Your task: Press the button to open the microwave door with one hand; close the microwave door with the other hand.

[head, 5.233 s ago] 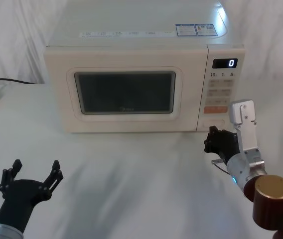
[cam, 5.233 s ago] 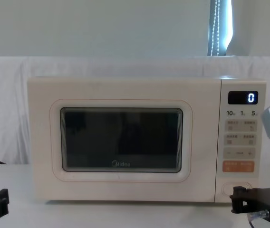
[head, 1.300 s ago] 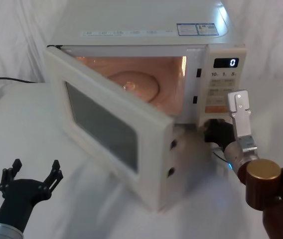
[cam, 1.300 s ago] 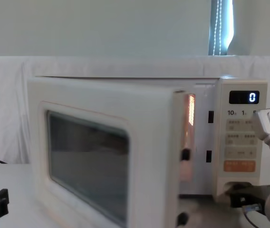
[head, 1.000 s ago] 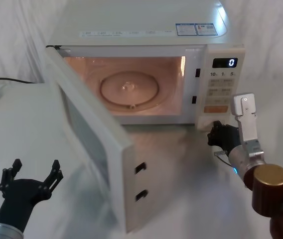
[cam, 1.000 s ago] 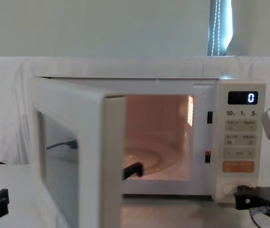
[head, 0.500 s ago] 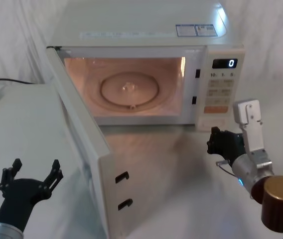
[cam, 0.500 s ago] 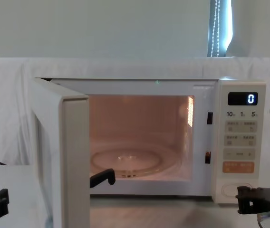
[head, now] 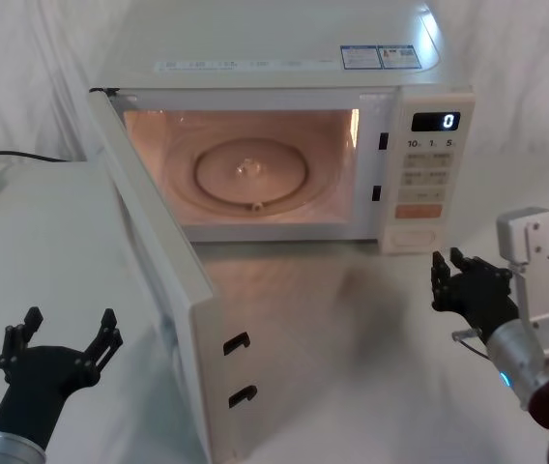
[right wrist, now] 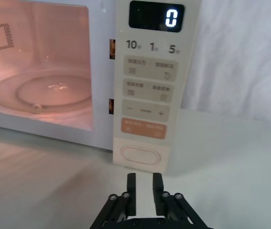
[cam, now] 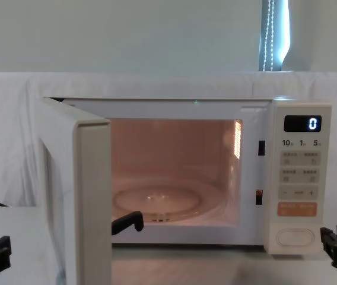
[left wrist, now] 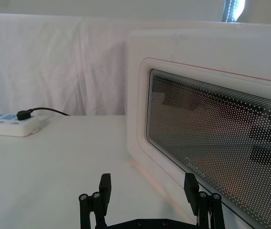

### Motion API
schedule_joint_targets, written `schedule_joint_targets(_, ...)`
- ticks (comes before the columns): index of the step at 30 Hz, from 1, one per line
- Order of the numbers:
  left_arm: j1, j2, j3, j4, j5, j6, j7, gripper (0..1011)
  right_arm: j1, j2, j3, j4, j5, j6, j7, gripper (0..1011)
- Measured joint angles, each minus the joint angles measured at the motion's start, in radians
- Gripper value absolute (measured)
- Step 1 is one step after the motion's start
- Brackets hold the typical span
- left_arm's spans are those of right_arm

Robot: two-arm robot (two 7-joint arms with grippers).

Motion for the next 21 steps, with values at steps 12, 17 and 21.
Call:
schedule_joint_targets(12, 0.000, 0.000, 0.000, 0.000, 0.000, 0.000, 0.000, 1001, -0.064, 0.008, 0.029, -0.053, 0.011, -0.038, -0.027, 582)
schedule_joint_targets(17, 0.000, 0.000, 0.000, 0.000, 0.000, 0.000, 0.000, 1001, -0.081, 0.006, 0.042, -0.060, 0.014, -0.052, -0.041, 719)
schedule_joint_targets(21, 0.000, 0.000, 0.000, 0.000, 0.000, 0.000, 0.000, 1001, -0.080, 0.006, 0.041, -0.060, 0.014, -0.052, -0.041, 829)
